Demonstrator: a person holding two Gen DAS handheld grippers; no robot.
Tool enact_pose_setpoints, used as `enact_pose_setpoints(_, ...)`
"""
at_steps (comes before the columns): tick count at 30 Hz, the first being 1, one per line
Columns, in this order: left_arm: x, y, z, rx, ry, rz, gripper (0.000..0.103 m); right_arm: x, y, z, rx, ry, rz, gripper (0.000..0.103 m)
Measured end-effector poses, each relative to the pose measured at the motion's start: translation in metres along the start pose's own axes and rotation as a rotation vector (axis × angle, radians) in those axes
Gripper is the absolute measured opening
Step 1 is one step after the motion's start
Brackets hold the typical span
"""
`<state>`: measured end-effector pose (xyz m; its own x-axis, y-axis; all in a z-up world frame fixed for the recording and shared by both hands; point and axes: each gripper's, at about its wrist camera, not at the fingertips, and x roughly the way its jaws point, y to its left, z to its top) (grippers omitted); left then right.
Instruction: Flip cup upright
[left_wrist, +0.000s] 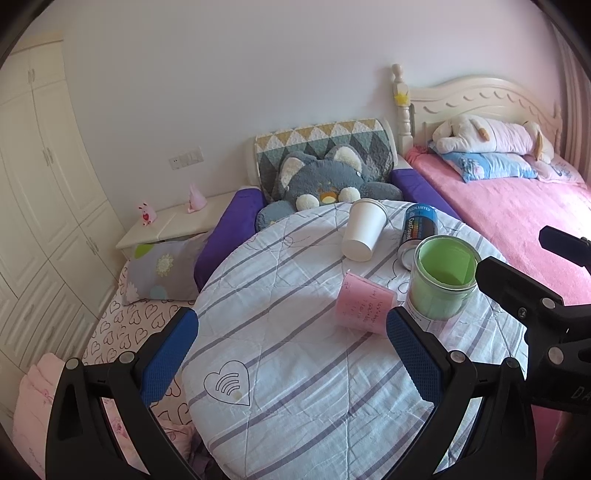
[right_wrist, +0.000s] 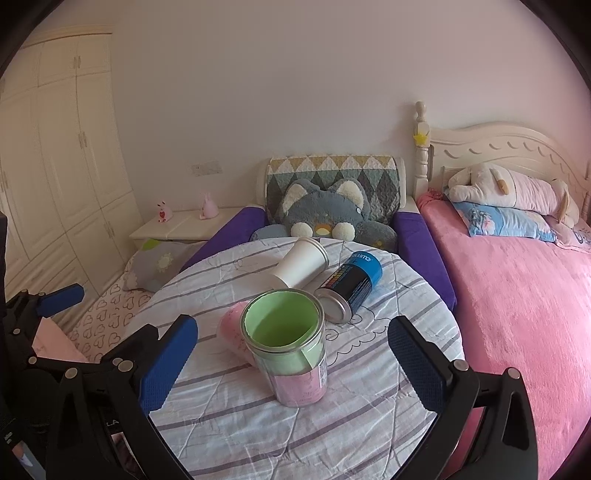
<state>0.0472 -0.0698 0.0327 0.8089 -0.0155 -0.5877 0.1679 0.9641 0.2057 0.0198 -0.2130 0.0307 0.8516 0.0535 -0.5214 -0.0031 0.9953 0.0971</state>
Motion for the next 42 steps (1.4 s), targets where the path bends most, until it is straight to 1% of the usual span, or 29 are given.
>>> enact_pose_setpoints(4,-0.006,0.003,-0.002,-0.024,-0.013,0.002,0.103,-0.002,-0.001,-0.001,0.001,-0.002,0.007,0.103)
enact_pose_setpoints(11,-0.020,0.009,-0.018,-0.115,-0.082,-0.011,0.103,-0.011,0.001,-0.007,-0.003,-0.038,0.044,0.103)
enact_pose_setpoints(16,-0.026,0.008,-0.026,-0.140,-0.115,0.018,0.103,-0.018,0.007,-0.013,-0.034,-0.078,0.063,0.103)
enact_pose_setpoints(20,-0.028,0.012,-0.033,-0.164,-0.129,0.058,0.103,-0.023,0.010,-0.017,-0.052,-0.113,0.058,0.103)
enact_pose_setpoints(22,-0.029,0.014,-0.034,-0.170,-0.134,0.080,0.103,-0.024,0.011,-0.018,-0.058,-0.121,0.068,0.103)
enact_pose_setpoints(25,-0.031,0.017,-0.037,-0.185,-0.139,0.094,0.103,-0.025,0.013,-0.019,-0.066,-0.131,0.083,0.103)
enact_pose_setpoints(31,-0.032,0.019,-0.043,-0.190,-0.135,0.102,0.103,-0.023,0.019,-0.023,-0.081,-0.126,0.090,0.103)
enact_pose_setpoints(42,-0.031,0.017,-0.043,-0.188,-0.129,0.098,0.103,-0.024,0.024,-0.025,-0.091,-0.123,0.089,0.103)
